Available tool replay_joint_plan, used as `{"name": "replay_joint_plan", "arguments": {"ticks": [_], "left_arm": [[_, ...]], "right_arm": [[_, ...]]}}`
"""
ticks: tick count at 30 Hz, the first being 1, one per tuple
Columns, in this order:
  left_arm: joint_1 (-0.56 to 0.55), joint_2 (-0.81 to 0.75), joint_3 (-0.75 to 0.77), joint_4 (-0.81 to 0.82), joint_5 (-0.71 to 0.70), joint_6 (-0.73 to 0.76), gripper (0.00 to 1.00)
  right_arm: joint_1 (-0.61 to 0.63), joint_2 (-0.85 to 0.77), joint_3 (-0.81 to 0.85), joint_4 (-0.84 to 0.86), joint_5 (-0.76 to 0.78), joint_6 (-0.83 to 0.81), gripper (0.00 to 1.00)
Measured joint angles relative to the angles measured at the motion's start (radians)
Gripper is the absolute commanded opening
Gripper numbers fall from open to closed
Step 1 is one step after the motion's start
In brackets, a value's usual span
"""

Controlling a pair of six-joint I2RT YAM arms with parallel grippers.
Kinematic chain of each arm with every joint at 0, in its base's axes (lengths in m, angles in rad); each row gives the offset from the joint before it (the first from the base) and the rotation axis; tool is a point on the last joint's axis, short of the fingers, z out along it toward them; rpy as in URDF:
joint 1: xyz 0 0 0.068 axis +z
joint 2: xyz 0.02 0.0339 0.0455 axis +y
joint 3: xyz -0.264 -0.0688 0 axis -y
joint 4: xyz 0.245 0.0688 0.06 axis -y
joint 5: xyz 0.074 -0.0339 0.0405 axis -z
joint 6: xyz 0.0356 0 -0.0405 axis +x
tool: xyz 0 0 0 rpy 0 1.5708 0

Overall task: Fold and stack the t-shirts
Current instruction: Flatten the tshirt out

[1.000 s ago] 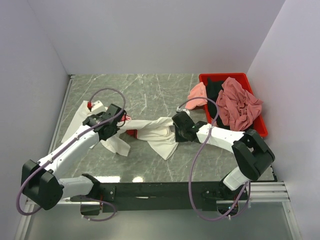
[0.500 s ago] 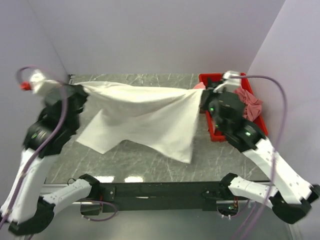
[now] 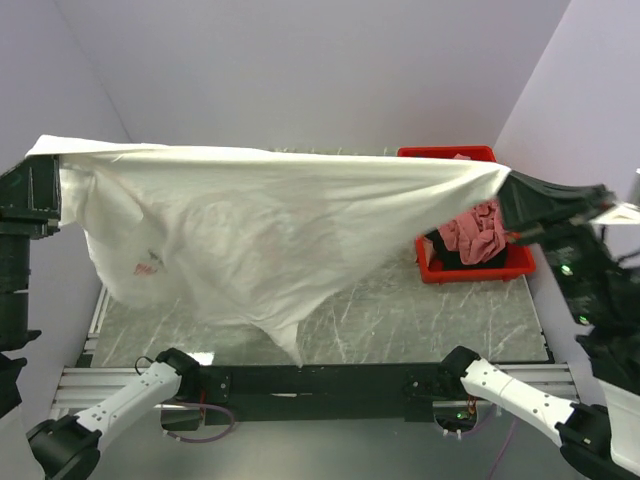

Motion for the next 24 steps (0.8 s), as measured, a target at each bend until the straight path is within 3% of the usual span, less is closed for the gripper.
{"name": "replay_joint_plan", "arguments": {"ticks": [5,9,15,18,19,20,21,24], "left_arm": [[0.000,0.069,0.100,0.005,0.046,0.056,0.01],[0.000,0.101,0.088,0.052,0.015,0.095,0.01],[0.006,0.232,-0.020,0.205,-0.211,0.173,0.01],[0.097,0.403,-0.057,0.247,-0.259,0.173,0.03],[0.161,0.487,-0.063,0.256,-0.230,0.159,0.17],[0.203,0.567,-0.068,0.266,-0.200,0.152,0.46],[0.256,0.681,-0.065,0.271,-0.168,0.145,0.99],[0.325,0.993,0.000,0.237,-0.092,0.146,1.00]], "right_arm": [[0.000,-0.036,0.072,-0.027,-0.087,0.005,0.00],[-0.001,-0.027,0.075,-0.046,-0.092,0.010,0.00],[-0.008,0.048,-0.034,-0.021,0.033,0.029,0.00],[-0.059,0.152,-0.164,0.031,0.114,0.055,0.00],[-0.091,0.195,-0.208,0.060,0.112,0.064,0.00],[-0.134,0.257,-0.255,0.088,0.084,0.077,0.00],[-0.184,0.339,-0.290,0.113,0.051,0.098,0.09],[-0.282,0.618,-0.305,0.161,-0.014,0.147,0.41]]}}
